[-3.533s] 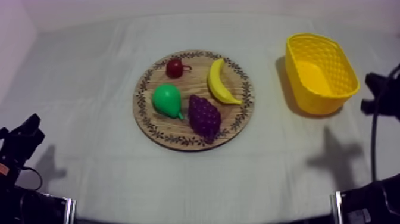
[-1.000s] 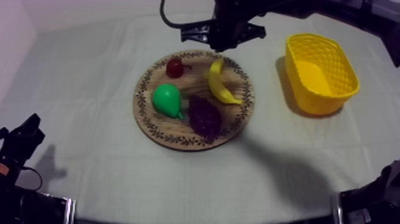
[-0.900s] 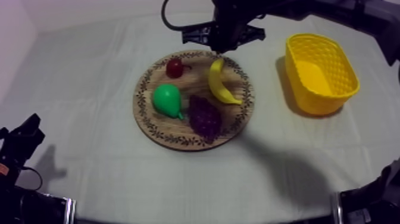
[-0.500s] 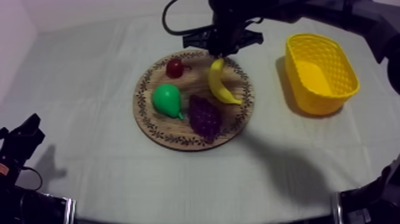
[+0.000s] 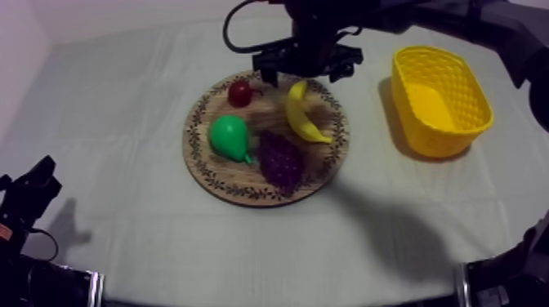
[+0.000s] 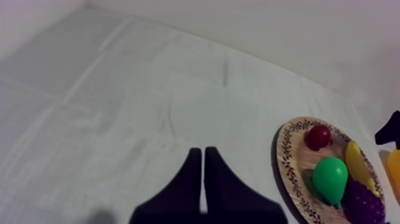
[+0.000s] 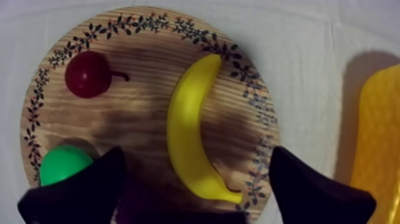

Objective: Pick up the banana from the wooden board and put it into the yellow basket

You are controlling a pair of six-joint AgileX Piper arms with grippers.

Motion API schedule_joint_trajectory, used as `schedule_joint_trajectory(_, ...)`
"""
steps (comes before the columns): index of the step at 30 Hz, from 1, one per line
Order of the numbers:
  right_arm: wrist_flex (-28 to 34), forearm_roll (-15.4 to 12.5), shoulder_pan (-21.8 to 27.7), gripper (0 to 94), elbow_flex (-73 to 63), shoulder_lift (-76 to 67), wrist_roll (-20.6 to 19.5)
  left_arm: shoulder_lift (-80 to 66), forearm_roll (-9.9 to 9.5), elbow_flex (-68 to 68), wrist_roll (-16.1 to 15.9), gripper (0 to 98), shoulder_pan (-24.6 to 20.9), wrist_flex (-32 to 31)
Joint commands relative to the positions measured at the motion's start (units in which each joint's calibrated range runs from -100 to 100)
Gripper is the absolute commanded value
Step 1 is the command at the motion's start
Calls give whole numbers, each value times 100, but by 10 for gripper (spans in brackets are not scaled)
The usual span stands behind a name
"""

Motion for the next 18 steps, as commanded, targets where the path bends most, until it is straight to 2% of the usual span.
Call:
schedule_joint_trajectory(1,-10,12,-11,835,42,6,-10,-3,-1,3,-1,1,-1,-2)
schedule_joint_trajectory(18,28,-63,74,810,-485,785,73,-3,-1,3,-1,1,-1,-2)
